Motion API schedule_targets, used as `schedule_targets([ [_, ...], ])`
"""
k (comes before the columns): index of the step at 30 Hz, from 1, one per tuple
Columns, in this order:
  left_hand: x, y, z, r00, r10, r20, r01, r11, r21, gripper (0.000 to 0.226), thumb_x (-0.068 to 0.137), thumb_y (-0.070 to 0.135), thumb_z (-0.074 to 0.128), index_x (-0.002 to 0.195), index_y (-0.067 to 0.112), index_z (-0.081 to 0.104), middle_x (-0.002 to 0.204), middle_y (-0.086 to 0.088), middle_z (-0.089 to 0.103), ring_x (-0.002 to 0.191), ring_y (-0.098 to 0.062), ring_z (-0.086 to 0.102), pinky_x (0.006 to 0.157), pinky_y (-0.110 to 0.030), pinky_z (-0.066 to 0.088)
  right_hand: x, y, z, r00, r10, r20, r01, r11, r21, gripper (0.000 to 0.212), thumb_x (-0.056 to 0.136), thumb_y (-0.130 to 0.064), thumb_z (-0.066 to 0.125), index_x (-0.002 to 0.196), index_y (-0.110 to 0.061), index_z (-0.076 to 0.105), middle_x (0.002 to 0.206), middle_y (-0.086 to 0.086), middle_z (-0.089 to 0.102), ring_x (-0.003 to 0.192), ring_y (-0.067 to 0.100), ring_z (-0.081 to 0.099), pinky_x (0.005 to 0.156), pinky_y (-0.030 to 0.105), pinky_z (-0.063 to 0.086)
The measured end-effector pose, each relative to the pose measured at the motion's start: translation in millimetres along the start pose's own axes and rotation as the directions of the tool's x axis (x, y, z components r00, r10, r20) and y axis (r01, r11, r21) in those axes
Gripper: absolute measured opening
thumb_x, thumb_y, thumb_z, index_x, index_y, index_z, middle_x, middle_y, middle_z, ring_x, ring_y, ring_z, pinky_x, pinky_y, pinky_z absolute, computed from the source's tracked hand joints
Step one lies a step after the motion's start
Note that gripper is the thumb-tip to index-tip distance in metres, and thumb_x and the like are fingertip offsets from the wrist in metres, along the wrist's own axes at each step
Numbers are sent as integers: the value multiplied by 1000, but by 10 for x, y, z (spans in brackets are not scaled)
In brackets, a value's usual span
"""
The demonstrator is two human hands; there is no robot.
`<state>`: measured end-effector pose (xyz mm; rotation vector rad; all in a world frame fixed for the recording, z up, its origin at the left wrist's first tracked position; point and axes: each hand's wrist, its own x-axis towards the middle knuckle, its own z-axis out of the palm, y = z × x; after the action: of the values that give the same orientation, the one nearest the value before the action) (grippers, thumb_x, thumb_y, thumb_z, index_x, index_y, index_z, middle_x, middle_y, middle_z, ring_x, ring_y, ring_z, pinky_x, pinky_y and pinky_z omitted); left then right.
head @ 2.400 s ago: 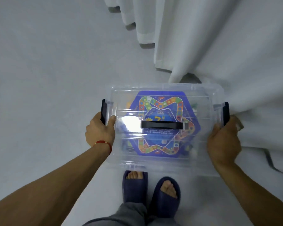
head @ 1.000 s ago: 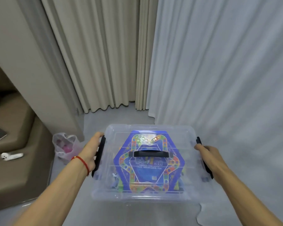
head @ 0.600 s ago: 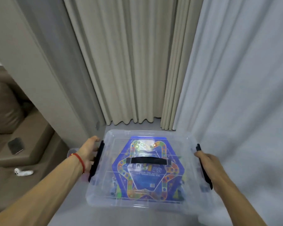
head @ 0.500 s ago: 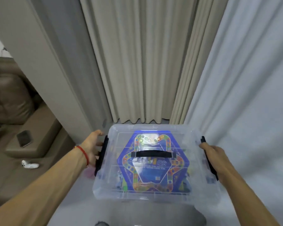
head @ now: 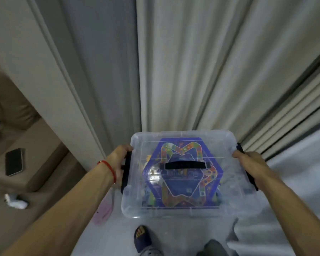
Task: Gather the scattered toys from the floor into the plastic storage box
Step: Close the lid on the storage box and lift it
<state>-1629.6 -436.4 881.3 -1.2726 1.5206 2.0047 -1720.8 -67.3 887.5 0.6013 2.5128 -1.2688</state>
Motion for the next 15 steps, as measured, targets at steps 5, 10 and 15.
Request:
schedule_targets([
  [5,691,495,117,988,-105,-116,93,990,-106,24,83,36,54,87,13,58,84,-8,54,73,-27,52,61,-33,43,1252,-600,679,990,-47,135,61,993,-103,38,82,-44,61,96,-9,66,84,13,68,75,31,64,67,37,51],
  [10,1468,586,317,936,-201,-288,129,960,-249,19,85,27,57,77,10,56,75,-10,51,67,-27,47,63,-30,39,2644,-1033,1579,935,-68,348,140,973,-186,43,83,-50,58,101,-11,63,87,11,66,71,29,63,60,30,48],
  [15,2549,256,443,835,-398,-379,231,880,-416,17,82,26,59,84,11,51,80,-11,45,72,-28,46,70,-34,41,3711,-1139,2637,857,-103,505,248,941,-229,51,80,-49,60,117,-15,59,96,10,66,72,20,62,55,26,45],
])
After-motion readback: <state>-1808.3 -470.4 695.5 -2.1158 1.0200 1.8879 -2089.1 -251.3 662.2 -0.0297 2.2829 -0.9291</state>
